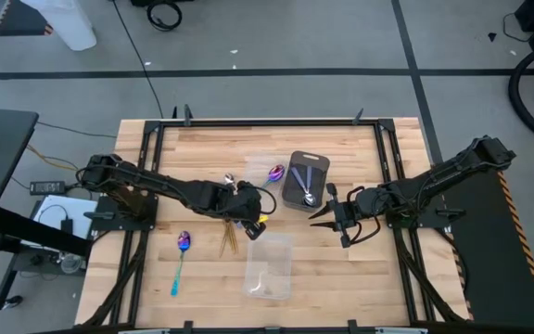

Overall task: Sort silverware by color (type)
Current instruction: Put the gold spoon into the bottom transparent bin

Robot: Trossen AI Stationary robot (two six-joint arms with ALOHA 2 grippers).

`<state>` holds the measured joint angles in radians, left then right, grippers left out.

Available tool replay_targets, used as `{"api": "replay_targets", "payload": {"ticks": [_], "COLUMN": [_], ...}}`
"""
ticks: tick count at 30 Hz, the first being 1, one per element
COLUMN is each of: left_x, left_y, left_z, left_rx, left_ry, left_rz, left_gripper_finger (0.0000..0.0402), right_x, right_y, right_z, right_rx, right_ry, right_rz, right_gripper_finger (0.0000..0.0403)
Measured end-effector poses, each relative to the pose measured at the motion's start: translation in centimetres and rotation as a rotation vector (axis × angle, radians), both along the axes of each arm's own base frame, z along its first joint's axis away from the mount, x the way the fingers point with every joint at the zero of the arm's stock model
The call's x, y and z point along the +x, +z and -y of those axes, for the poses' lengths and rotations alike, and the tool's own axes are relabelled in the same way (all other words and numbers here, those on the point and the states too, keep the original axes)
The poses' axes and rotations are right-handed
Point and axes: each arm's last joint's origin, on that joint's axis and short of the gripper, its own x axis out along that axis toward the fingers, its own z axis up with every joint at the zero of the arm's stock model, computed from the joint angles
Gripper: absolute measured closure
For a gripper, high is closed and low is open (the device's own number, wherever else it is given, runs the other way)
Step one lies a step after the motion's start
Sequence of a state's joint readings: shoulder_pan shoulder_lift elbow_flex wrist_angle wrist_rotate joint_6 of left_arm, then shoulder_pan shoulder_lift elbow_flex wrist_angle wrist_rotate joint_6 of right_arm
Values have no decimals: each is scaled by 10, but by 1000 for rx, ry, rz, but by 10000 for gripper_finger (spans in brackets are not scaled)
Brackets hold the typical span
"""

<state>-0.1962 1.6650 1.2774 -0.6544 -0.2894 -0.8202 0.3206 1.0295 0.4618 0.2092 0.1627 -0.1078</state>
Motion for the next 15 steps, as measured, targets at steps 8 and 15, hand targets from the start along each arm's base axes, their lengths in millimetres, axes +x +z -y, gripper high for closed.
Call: {"api": "replay_targets", "payload": {"ticks": [8, 15], "left_x": [-4, -13], "left_y": [-2, -6], "left_z": [7, 13], "left_rx": [-29, -60], "left_ry": [35, 112], "left_rz": [-24, -90], "left_gripper_finger": [285, 285], "right_x": [0, 0], "right_y": [0, 0], "right_z": [0, 0], "right_rx": [0, 0], "right_ry": [0, 1], "right_rz": [0, 0], "right_gripper_finger": [309, 309]}}
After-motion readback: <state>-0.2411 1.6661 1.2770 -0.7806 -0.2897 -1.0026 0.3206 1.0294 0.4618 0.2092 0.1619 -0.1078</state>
